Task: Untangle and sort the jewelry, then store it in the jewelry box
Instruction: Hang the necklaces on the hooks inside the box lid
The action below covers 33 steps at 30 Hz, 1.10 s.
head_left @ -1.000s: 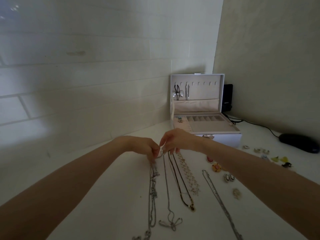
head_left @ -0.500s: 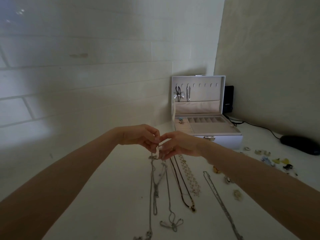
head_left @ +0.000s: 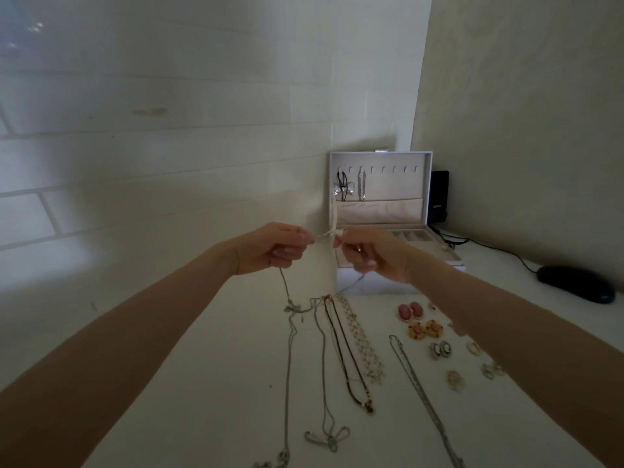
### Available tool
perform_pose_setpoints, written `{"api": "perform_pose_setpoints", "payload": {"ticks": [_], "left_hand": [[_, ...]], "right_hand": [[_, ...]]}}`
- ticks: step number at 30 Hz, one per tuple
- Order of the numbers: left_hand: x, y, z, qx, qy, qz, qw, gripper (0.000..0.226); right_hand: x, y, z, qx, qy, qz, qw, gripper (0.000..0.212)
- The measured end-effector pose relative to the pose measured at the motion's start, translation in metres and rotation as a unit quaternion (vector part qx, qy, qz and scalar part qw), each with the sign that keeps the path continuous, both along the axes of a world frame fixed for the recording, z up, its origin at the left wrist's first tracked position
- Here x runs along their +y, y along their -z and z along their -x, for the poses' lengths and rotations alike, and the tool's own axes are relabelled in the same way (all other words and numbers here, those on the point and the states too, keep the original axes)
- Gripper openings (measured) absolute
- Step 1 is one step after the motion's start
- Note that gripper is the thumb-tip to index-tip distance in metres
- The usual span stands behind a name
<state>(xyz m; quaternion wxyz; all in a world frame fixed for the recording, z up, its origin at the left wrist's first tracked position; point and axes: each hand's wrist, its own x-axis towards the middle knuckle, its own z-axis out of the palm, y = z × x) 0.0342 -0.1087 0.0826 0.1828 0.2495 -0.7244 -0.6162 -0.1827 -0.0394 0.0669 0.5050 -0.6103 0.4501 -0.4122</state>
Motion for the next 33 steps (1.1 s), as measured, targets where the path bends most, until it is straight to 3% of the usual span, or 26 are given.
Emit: {"api": "perform_pose_setpoints", "payload": {"ticks": [3, 6, 9, 14, 17, 21, 26, 33], "left_hand": [[-0.002, -0.004, 0.007, -0.059, -0.111, 0.122, 0.985, 0.004], [-0.005, -0.007, 0.015, -0.050, -0.190, 0.171, 0.965, 0.019], [-0.003, -0.008, 0.026, -0.033, -0.169, 0.151, 0.973, 0.031], [0.004, -0.008, 0.050, -0.144, -0.058, 0.197, 0.968, 0.030], [0.010, -0.009, 0.065, -0.179, 0.006, 0.144, 0.973, 0.033], [0.009, -0.010, 0.077, -0.108, 0.048, 0.036, 0.992, 0.032], [0.002, -0.006, 0.087, 0.030, -0.003, -0.119, 0.992, 0.034], [-0.009, -0.003, 0.088, 0.122, -0.069, -0.172, 0.975, 0.021]], "right_hand": [[-0.005, -0.012, 0.015, 0.009, 0.054, 0.029, 0.998, 0.017], [-0.010, -0.016, 0.029, 0.032, 0.136, 0.054, 0.989, 0.015], [-0.012, -0.018, 0.037, 0.020, 0.203, 0.066, 0.977, 0.015], [-0.014, -0.035, 0.035, -0.005, 0.207, 0.073, 0.976, 0.020], [-0.016, -0.049, 0.029, -0.032, 0.183, 0.065, 0.980, 0.021], [-0.017, -0.063, 0.022, -0.002, 0.127, 0.064, 0.990, 0.023], [-0.023, -0.065, 0.020, -0.006, 0.080, 0.030, 0.996, 0.029], [-0.025, -0.058, 0.019, -0.065, 0.079, -0.001, 0.995, 0.031]]}}
